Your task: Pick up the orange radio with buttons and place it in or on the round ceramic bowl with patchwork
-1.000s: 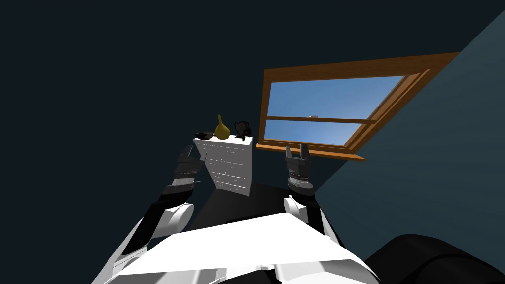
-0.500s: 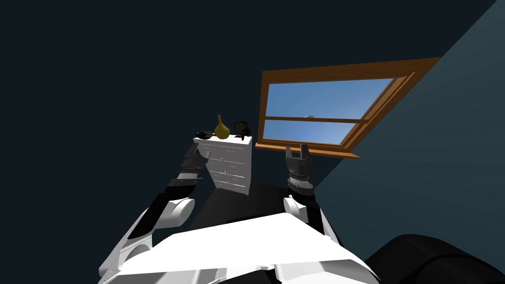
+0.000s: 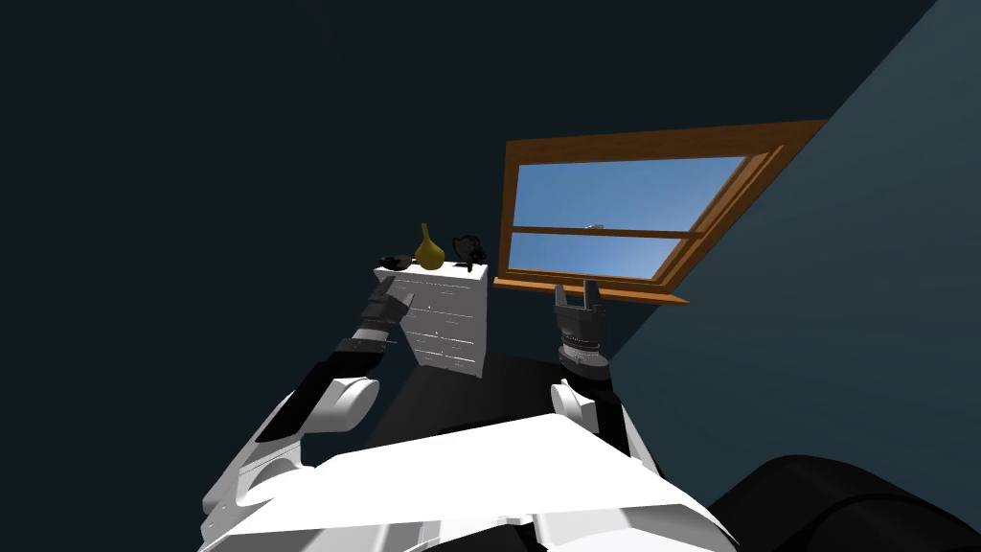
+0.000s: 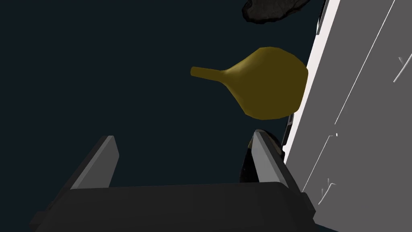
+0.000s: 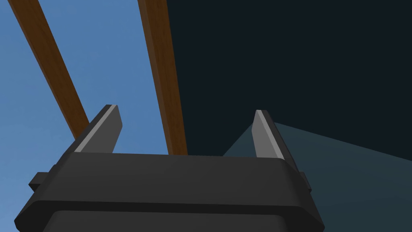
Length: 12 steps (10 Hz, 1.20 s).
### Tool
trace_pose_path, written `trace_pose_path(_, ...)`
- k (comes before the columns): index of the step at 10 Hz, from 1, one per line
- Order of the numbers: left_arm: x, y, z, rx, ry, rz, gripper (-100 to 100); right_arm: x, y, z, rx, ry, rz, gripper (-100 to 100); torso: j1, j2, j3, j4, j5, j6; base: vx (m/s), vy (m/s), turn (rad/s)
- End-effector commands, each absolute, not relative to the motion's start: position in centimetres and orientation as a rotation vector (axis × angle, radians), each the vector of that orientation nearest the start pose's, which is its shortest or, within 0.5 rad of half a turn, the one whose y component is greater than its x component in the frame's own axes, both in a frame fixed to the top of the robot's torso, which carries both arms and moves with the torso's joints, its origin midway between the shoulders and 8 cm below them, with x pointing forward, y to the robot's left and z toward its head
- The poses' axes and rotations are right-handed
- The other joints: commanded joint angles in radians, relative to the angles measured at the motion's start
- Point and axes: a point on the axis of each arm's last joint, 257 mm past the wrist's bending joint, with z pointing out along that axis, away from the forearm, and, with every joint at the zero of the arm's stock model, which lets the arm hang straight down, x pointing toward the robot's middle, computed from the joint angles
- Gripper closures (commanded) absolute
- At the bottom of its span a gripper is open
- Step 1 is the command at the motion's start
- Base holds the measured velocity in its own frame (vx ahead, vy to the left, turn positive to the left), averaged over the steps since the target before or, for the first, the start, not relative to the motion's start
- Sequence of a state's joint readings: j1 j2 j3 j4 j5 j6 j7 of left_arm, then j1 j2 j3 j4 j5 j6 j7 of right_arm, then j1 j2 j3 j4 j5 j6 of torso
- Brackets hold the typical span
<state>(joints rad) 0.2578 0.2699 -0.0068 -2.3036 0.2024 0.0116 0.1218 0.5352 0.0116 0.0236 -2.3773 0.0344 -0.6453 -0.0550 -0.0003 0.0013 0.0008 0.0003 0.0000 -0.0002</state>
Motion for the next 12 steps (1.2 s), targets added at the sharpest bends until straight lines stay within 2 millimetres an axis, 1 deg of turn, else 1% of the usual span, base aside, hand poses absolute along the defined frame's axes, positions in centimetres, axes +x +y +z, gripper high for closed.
trace_pose_path(1, 44.0, 23.7, 1.9, -0.836, 0.967, -1.522, -100, 29.5, -26.2, 8.0, 0.49, 0.466, 1.387, 0, 0.0, 0.0, 0.0, 0.0, 0.0, 0.0, -0.034, -0.008, -0.067)
trace_pose_path(3, 44.5, 23.7, 0.8, -0.872, 1.0, -1.502, -100, 29.5, -26.2, 8.0, 0.49, 0.466, 1.387, 0, 0.0, 0.001, 0.0, 0.0, 0.0, 0.0, -0.024, -0.008, -0.024)
trace_pose_path(4, 45.1, 23.0, 1.7, -0.853, 1.024, -1.514, -100, 29.5, -26.2, 8.0, 0.49, 0.466, 1.387, 0, 0.0, 0.0, 0.0, 0.0, 0.0, 0.0, -0.027, -0.014, -0.086)
trace_pose_path(6, 45.5, 23.1, 0.5, -0.89, 1.061, -1.491, -100, 29.5, -26.2, 8.0, 0.49, 0.466, 1.387, 0, 0.0, 0.0, 0.0, 0.0, 0.0, 0.0, -0.02, -0.005, -0.029)
trace_pose_path(7, 46.1, 22.3, 1.5, -0.866, 1.083, -1.501, -100, 29.5, -26.2, 8.0, 0.49, 0.466, 1.387, 0, 0.0, 0.0, 0.0, 0.0, 0.0, 0.0, -0.019, -0.008, -0.107)
trace_pose_path(9, 46.5, 22.4, 0.2, -0.907, 1.124, -1.474, -100, 29.5, -26.2, 8.0, 0.49, 0.466, 1.387, 0, 0.0, 0.0, 0.0, 0.0, 0.0, 0.0, -0.017, -0.007, -0.028)
trace_pose_path(10, 47.0, 21.7, 1.2, -0.878, 1.146, -1.482, -100, 29.5, -26.2, 8.0, 0.49, 0.466, 1.387, 0, 0.0, 0.0, 0.0, 0.0, 0.0, 0.0, -0.02, -0.012, -0.117)
trace_pose_path(12, 47.5, 21.8, -0.2, -0.922, 1.191, -1.452, -100, 29.5, -26.2, 8.0, 0.49, 0.466, 1.387, 0, 0.0, 0.0, 0.0, 0.0, 0.0, 0.0, -0.014, -0.004, -0.038)
